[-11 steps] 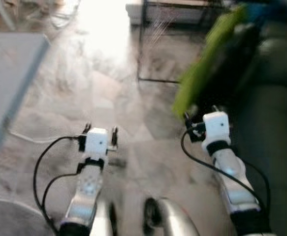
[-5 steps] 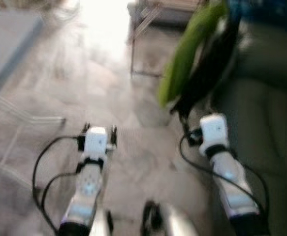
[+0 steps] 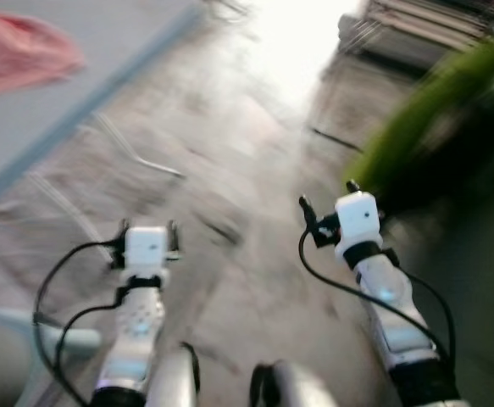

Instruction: Hang hanger

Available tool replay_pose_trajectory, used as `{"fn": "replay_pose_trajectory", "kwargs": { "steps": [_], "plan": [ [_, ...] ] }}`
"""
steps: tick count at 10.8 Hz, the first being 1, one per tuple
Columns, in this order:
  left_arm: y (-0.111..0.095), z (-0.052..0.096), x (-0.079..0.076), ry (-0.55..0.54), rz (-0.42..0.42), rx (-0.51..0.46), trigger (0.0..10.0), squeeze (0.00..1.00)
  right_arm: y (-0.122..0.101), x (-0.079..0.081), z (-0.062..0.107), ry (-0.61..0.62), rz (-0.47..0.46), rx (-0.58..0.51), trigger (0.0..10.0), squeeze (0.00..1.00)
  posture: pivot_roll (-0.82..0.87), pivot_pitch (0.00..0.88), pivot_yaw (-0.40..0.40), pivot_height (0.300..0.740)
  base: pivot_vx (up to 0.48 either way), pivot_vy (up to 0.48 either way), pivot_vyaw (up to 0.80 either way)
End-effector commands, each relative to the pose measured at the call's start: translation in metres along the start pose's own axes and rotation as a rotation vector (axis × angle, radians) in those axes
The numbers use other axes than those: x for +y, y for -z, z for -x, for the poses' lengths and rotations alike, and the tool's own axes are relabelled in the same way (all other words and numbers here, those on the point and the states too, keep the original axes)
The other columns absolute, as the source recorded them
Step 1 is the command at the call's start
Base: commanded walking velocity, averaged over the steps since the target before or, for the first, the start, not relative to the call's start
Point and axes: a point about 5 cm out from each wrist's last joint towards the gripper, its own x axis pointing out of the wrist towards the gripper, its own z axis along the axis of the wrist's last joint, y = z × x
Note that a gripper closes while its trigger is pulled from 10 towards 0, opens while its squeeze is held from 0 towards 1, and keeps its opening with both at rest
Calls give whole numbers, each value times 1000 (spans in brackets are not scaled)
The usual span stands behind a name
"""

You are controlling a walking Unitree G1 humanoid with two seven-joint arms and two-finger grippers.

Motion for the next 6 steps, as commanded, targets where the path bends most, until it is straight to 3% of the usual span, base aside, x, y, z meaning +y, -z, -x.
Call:
{"fn": "replay_pose_trajectory", "kwargs": {
  "steps": [1,3,4,6],
  "plan": [
    [1,1,-4,13,14,4,10000,0,2,-1,3,-4,0,4,10000,0,-32,190,-61,740,0,0,800],
    [-7,1,-6,22,10,-36,10000,0,3,0,2,-6,-22,12,10000,0,-25,189,-60,740,0,0,800],
    [-4,1,-4,37,94,-7,10000,0,2,3,0,-14,-25,7,10000,0,-18,187,-59,740,0,0,800],
    [-6,2,2,55,65,-68,10000,0,1,5,0,-21,-27,3,10000,0,-19,191,-55,740,0,0,800]
  ]
}}
